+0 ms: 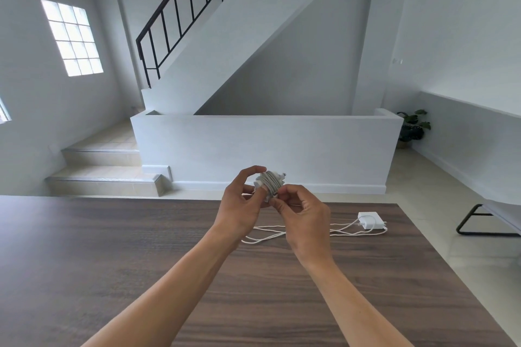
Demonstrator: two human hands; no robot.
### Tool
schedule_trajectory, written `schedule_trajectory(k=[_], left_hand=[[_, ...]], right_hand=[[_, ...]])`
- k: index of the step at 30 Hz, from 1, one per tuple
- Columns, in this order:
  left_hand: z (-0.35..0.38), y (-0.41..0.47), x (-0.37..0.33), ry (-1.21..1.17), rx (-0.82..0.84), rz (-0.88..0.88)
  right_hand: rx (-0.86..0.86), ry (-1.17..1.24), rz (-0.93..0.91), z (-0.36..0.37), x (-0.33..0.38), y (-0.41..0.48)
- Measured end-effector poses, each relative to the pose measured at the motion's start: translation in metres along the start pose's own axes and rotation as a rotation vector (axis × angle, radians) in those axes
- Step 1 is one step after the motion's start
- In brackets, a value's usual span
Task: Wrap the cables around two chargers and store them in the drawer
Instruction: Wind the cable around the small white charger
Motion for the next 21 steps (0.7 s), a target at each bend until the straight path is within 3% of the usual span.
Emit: schedule_trajectory(k=[9, 21], left_hand=[[0.005, 0.002, 0.015, -0.241, 0.015, -0.148], [-0.002, -0.005, 0.022, -0.084, 0.038, -0.116]], right_hand=[[-0.004, -0.070, -0.153, -0.001, 0.010, -0.003], [0.159, -0.066, 0.074, 0.003, -0.015, 0.000]])
Point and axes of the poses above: each hand's wrist, its own y-axis towards the middle knuckle, its own z-axis out of the palm, x = y × z, the point moved 9 cm from there along y, towards the middle knuckle, and after that the axes turned 4 degrees about -x, right-handed, at the moved point
